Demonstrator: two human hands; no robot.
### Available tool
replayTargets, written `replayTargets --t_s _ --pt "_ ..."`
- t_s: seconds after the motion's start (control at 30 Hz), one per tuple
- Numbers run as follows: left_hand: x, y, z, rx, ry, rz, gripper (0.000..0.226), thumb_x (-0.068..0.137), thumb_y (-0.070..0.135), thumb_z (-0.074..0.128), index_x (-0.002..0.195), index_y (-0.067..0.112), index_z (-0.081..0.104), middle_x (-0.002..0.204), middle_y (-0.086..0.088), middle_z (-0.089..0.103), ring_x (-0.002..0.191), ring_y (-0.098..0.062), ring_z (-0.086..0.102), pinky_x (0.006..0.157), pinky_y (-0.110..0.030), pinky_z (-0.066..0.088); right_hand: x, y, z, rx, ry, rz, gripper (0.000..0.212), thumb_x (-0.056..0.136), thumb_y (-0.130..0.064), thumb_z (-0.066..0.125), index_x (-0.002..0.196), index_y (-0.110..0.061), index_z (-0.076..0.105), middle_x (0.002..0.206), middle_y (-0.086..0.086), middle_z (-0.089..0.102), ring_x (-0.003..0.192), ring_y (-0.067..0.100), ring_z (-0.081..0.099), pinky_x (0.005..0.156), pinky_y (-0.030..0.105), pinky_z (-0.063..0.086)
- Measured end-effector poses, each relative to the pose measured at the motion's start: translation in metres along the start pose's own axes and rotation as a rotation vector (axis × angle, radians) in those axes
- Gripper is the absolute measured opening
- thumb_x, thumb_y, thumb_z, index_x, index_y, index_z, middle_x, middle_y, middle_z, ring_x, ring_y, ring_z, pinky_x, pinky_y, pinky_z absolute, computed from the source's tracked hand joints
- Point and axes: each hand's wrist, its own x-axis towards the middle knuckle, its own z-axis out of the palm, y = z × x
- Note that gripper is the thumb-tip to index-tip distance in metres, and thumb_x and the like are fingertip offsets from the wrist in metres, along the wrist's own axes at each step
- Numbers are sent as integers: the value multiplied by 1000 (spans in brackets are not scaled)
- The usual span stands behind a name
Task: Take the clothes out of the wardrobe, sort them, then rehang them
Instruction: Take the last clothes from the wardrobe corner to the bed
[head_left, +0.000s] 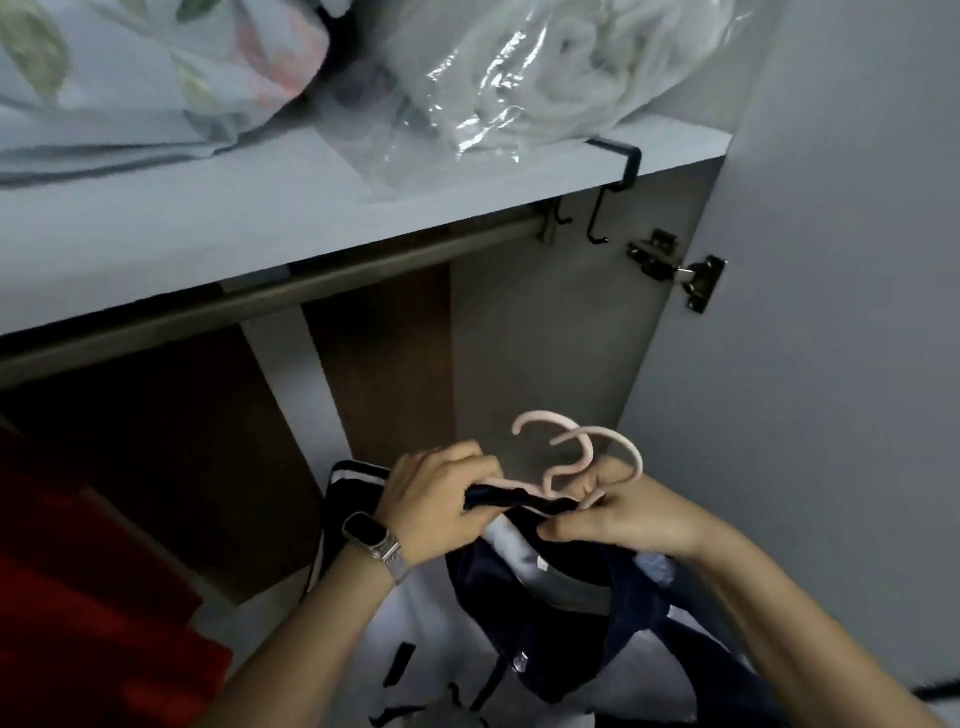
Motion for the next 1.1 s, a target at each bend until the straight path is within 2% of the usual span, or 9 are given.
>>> replayTargets --t_s 0.07,0.13,0.23,0.47,0.67,0.8,0.93,1.0,1.1 --pt "3 15 8 -38 98 22 22 75 44 52 71 23 59 70 7 55 59 -15 58 44 -29 43 -14 -4 -6 -101 86 1 43 80 -4 71 57 -40 63 59 -18 60 61 -5 54 65 16 43" --pt "8 29 12 -75 150 42 22 76 44 53 70 24 59 69 7 56 58 -13 58 44 -29 43 -32 -4 -14 -210 158 34 11 77 -29 73 73 -37 67 74 -14 66 72 2 59 72 24 48" --pt "15 48 17 -146 171 62 26 78 49 54 71 25 62 71 10 59 61 -12 60 46 -31 45 -71 5 -22 -383 318 91 33 73 -53 72 92 -26 70 96 -9 68 94 5 60 87 29 48" --pt "19 126 56 -259 77 171 31 74 56 52 71 27 63 72 11 60 66 -13 60 50 -27 44 -200 58 0 -340 650 254 47 73 -42 79 113 -50 54 109 -27 60 107 -3 54 90 8 38" --pt "6 213 92 -284 -73 341 34 70 59 48 68 27 61 70 10 61 66 -18 63 50 -27 44 -297 100 26 -319 845 457 48 80 -28 68 124 -36 49 102 -25 59 94 -4 55 82 14 42" --pt "-10 279 111 -295 -155 427 34 69 60 47 67 28 60 68 11 59 65 -18 63 50 -24 40 -365 121 48 -317 1021 588 58 67 -42 55 123 -41 40 97 -13 60 88 10 55 78 31 47" --pt "-31 361 134 -338 -257 516 28 68 55 54 68 28 61 69 13 59 68 -17 62 52 -24 40 -448 139 71 -328 1132 685 19 75 -41 53 85 -32 40 76 -12 51 72 15 50 67 39 44" --pt "-43 405 147 -364 -323 577 29 71 57 55 69 28 61 70 13 60 70 -17 62 55 -27 42 -490 144 83 -269 1220 718 24 75 -47 52 77 -29 37 69 -10 50 67 15 51 65 42 44" --pt "-62 469 162 -402 -377 653 31 70 59 52 69 30 61 67 14 55 69 -16 60 55 -26 38 -550 146 99 -186 1406 743 42 73 -61 55 82 -20 48 68 -3 55 65 15 53 64 40 45"
